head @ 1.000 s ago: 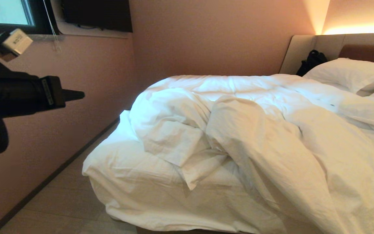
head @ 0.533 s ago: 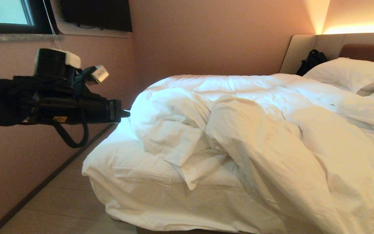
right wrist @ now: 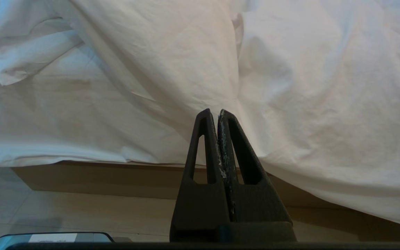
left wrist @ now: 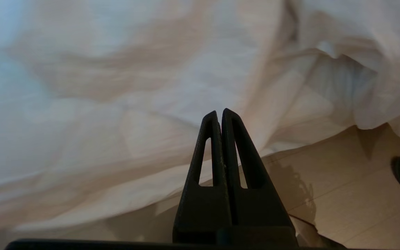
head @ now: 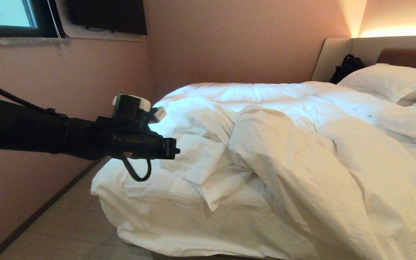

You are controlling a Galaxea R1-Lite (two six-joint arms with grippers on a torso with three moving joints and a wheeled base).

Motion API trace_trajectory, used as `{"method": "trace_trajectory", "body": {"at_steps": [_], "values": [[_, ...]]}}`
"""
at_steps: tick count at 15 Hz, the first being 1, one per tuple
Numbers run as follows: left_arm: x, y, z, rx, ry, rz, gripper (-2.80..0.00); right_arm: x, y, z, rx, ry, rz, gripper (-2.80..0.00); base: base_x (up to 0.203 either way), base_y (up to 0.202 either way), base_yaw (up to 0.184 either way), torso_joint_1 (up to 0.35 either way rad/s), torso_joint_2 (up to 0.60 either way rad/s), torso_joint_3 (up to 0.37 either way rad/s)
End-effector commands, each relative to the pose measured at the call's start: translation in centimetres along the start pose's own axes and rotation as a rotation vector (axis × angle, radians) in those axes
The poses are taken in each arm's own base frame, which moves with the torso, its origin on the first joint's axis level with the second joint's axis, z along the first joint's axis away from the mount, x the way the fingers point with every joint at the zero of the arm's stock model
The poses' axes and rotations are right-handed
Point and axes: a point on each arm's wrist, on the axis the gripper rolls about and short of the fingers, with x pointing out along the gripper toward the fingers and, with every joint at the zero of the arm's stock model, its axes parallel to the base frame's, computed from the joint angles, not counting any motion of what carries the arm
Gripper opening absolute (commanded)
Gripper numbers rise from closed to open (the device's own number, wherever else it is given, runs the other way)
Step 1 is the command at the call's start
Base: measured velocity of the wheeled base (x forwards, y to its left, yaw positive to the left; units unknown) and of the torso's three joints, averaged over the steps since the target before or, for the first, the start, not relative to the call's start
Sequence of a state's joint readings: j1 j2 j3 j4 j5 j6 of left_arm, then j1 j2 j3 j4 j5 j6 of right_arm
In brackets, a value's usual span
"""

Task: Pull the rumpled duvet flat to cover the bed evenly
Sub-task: Hold the folded corner of the quilt

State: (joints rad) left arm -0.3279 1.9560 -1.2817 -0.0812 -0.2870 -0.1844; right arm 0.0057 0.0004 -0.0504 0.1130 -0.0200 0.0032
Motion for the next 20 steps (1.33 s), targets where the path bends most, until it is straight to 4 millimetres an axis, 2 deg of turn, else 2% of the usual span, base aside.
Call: {"method": "trace_trajectory", "body": {"at_steps": [1,5,8,10,14,16,20], "values": [[1.5,0.0,-1.0,-0.004,0.027,-0.008,-2.8,0.0,0.0,0.0,0.0,0.0,0.0,-2.8,0.0,0.0,0.0,0.0,0.0,0.0],[3.1,-0.2,-1.7,-0.029,0.052,-0.017,-2.8,0.0,0.0,0.0,0.0,0.0,0.0,-2.8,0.0,0.0,0.0,0.0,0.0,0.0],[3.2,-0.2,-1.8,-0.027,0.049,-0.011,-2.8,0.0,0.0,0.0,0.0,0.001,0.0,-2.8,0.0,0.0,0.0,0.0,0.0,0.0],[4.6,-0.1,-2.4,-0.025,0.045,0.013,-2.8,0.0,0.0,0.0,0.0,0.0,0.0,-2.8,0.0,0.0,0.0,0.0,0.0,0.0],[5.3,-0.4,-2.7,-0.04,0.02,0.002,-2.8,0.0,0.0,0.0,0.0,0.0,0.0,-2.8,0.0,0.0,0.0,0.0,0.0,0.0],[6.3,-0.5,-3.3,-0.04,0.032,0.037,-2.8,0.0,0.0,0.0,0.0,0.0,0.0,-2.8,0.0,0.0,0.0,0.0,0.0,0.0],[7.7,-1.4,-4.3,-0.033,0.021,0.039,-2.8,0.0,0.0,0.0,0.0,0.0,0.0,-2.8,0.0,0.0,0.0,0.0,0.0,0.0]]}}
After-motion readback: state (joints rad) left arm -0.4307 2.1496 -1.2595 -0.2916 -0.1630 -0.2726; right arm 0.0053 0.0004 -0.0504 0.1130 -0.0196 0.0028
